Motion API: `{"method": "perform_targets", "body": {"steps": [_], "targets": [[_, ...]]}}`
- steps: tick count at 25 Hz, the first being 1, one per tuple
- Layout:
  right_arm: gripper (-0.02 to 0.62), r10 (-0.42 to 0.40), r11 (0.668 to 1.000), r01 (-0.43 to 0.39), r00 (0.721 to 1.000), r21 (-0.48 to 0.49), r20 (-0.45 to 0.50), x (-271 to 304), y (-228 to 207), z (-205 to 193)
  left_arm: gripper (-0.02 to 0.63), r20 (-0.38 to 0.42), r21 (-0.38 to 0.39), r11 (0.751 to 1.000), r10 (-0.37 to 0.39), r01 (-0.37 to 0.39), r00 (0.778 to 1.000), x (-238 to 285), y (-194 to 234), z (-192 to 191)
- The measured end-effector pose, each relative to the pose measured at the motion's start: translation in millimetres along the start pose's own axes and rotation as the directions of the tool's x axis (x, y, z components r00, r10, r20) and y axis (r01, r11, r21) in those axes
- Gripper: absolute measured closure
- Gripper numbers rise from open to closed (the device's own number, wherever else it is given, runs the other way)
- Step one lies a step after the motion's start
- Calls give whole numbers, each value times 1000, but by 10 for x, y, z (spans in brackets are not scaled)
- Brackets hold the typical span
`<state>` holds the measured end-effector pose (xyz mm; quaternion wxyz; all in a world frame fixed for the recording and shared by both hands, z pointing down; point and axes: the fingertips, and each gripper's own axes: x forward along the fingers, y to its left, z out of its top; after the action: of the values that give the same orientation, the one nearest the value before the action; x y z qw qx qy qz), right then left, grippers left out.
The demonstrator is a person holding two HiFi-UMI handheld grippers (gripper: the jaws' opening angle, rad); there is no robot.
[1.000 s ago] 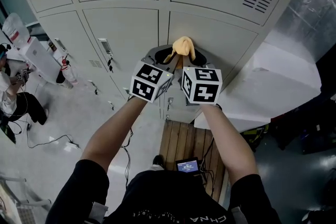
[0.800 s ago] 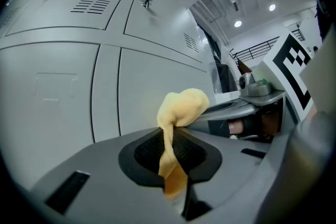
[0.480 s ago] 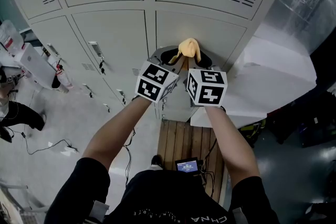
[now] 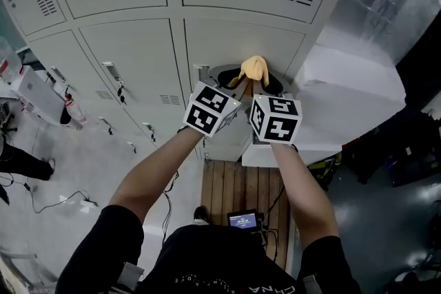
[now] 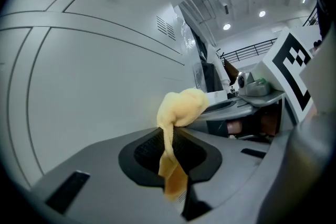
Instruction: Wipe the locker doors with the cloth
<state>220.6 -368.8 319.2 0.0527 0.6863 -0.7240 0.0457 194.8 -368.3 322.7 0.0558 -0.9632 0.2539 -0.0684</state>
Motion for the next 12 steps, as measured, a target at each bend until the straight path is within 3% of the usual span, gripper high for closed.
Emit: {"method": "perform_targets", "body": {"steps": [12], "targets": [[534,-126,991,127,992,40,-25,-173,-527,-66,552,-3,19,995,-99,100,995,394,-368,62]]}}
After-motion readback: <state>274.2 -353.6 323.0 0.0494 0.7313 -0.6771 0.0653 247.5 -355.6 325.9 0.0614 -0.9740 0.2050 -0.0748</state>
